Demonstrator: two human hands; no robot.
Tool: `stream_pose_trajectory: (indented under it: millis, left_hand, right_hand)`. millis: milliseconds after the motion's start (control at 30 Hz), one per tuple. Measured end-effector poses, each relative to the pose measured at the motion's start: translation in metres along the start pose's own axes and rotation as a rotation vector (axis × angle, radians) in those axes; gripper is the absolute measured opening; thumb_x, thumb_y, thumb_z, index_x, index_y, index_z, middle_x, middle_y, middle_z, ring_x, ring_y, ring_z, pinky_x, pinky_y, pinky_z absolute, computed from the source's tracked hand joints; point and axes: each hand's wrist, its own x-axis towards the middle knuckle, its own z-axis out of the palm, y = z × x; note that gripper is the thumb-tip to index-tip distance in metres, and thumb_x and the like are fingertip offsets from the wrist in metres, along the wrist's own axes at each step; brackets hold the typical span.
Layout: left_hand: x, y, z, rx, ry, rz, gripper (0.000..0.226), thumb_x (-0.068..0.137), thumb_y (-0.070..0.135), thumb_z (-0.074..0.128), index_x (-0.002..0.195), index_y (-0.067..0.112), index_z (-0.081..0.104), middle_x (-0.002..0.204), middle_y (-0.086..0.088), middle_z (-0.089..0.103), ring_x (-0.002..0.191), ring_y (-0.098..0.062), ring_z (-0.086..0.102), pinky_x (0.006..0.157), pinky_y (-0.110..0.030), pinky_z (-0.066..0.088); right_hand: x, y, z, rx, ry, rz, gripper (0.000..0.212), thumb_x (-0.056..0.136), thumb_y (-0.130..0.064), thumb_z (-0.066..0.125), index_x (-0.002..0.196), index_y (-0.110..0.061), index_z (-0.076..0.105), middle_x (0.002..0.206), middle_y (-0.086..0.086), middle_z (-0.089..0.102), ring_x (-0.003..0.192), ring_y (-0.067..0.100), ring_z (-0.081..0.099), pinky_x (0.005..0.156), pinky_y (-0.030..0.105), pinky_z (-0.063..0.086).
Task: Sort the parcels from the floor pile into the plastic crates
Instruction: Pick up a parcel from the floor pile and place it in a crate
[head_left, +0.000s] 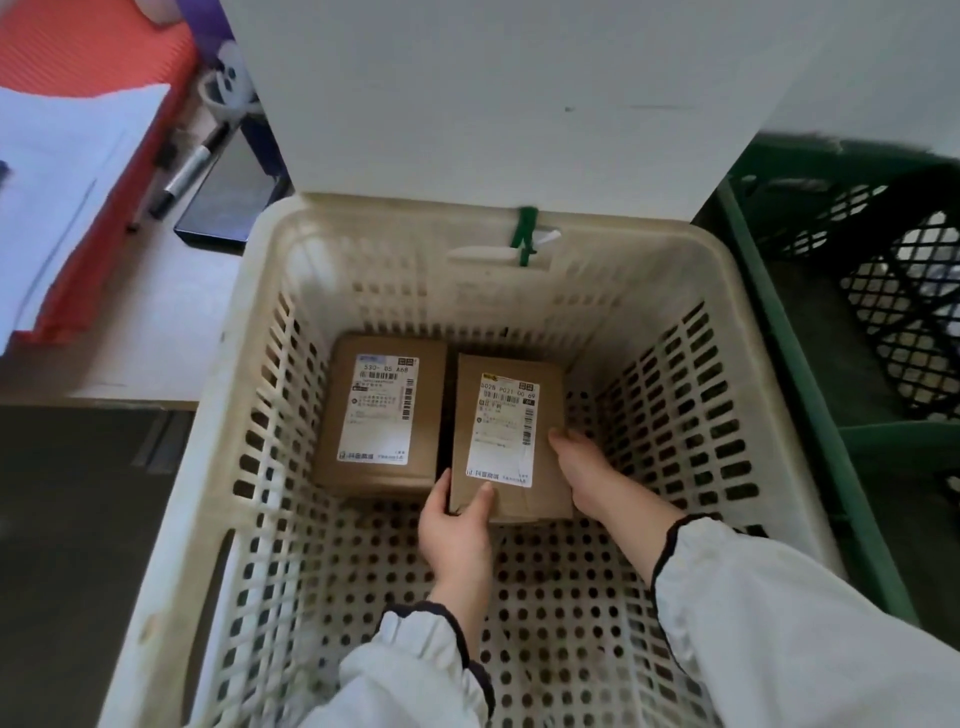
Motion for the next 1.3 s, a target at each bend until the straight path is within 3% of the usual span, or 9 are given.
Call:
stream_pose_trajectory:
  millis: [267, 333, 400, 533, 733, 867, 1000, 1167, 1300]
  left_hand:
    - [-0.014, 0.000, 0.010, -0.069, 0.292, -0.215, 0.065, 0.074, 0.028, 0.081, 0.126, 0.010, 0.046, 0.121, -0.008, 0.052, 0.111, -0.029, 0.055, 0.096, -0.039, 0.045]
    - [-0.020, 0.000, 0.010, -0.192, 0.208, -0.375, 0.078, 0.074, 0.030, 0.081, 0.135, 0.008, 0.038, 0.130, -0.014, 0.050, 0.114, -0.034, 0.055, 0.094, -0.043, 0.049]
    - [-0.023, 0.005, 0.011, -0.327, 0.068, -0.505, 0.081, 0.077, 0.028, 0.078, 0.142, 0.008, 0.034, 0.133, -0.019, 0.050, 0.114, -0.037, 0.055, 0.077, -0.041, 0.055]
    - [-0.013, 0.022, 0.012, -0.400, 0.015, -0.490, 0.070, 0.084, 0.016, 0.072, 0.142, 0.008, 0.033, 0.125, -0.019, 0.056, 0.109, -0.035, 0.060, 0.058, -0.032, 0.053]
    - [0.003, 0.033, 0.006, -0.323, -0.055, -0.458, 0.053, 0.090, 0.005, 0.063, 0.134, 0.010, 0.034, 0.121, -0.020, 0.056, 0.103, -0.036, 0.061, 0.079, -0.043, 0.054]
    - [0.014, 0.029, 0.005, -0.286, -0.073, -0.458, 0.041, 0.089, 0.004, 0.064, 0.124, -0.001, 0.045, 0.114, -0.021, 0.061, 0.094, -0.034, 0.065, 0.075, -0.040, 0.056]
    - [0.018, 0.025, 0.004, -0.295, -0.091, -0.442, 0.041, 0.088, 0.004, 0.064, 0.125, -0.003, 0.047, 0.110, -0.020, 0.063, 0.090, -0.033, 0.066, 0.073, -0.038, 0.056]
    - [0.018, 0.019, 0.005, -0.282, -0.097, -0.479, 0.053, 0.084, 0.016, 0.071, 0.130, 0.000, 0.048, 0.118, -0.019, 0.060, 0.099, -0.032, 0.064, 0.077, -0.039, 0.055]
    - [-0.005, 0.039, 0.002, -0.130, -0.162, -0.549, 0.061, 0.086, 0.027, 0.070, 0.137, 0.006, 0.045, 0.134, -0.022, 0.048, 0.104, -0.034, 0.060, 0.097, -0.046, 0.049]
  right_hand:
    - [0.001, 0.005, -0.007, -0.043, 0.032, -0.050, 0.040, 0.099, -0.026, 0.044, 0.137, -0.014, 0.048, 0.128, 0.010, 0.058, 0.110, 0.028, 0.058, 0.095, 0.039, 0.048]
    - [-0.005, 0.006, -0.010, -0.074, 0.034, -0.060, 0.040, 0.098, -0.025, 0.046, 0.137, -0.015, 0.048, 0.129, 0.009, 0.059, 0.107, 0.026, 0.059, 0.091, 0.035, 0.049]
    - [-0.009, 0.008, -0.011, -0.078, -0.002, -0.056, 0.037, 0.098, -0.018, 0.046, 0.134, -0.014, 0.050, 0.126, 0.009, 0.061, 0.099, 0.022, 0.060, 0.085, 0.032, 0.049]
    - [-0.013, -0.002, -0.004, -0.096, -0.026, -0.071, 0.042, 0.097, -0.005, 0.042, 0.138, -0.014, 0.046, 0.127, 0.010, 0.060, 0.098, 0.021, 0.059, 0.070, 0.027, 0.049]
    - [-0.001, -0.014, 0.005, -0.140, 0.019, -0.104, 0.045, 0.095, 0.003, 0.036, 0.138, -0.010, 0.047, 0.126, 0.013, 0.060, 0.105, 0.027, 0.060, 0.078, 0.028, 0.047]
    - [0.007, -0.014, 0.007, -0.178, 0.022, -0.115, 0.047, 0.094, 0.006, 0.035, 0.133, -0.012, 0.053, 0.123, 0.011, 0.062, 0.092, 0.021, 0.059, 0.072, 0.026, 0.049]
    - [0.008, -0.012, 0.008, -0.218, 0.040, -0.132, 0.047, 0.094, 0.005, 0.035, 0.134, -0.014, 0.053, 0.126, 0.010, 0.061, 0.106, 0.026, 0.060, 0.083, 0.028, 0.049]
    - [-0.002, -0.012, 0.007, -0.291, 0.123, -0.115, 0.047, 0.098, -0.013, 0.046, 0.144, -0.014, 0.037, 0.141, 0.010, 0.048, 0.125, 0.031, 0.050, 0.101, 0.037, 0.045]
    - [-0.033, -0.024, -0.003, -0.376, 0.152, -0.141, 0.057, 0.094, -0.026, 0.053, 0.147, -0.015, 0.032, 0.145, 0.009, 0.044, 0.129, 0.031, 0.047, 0.104, 0.039, 0.043]
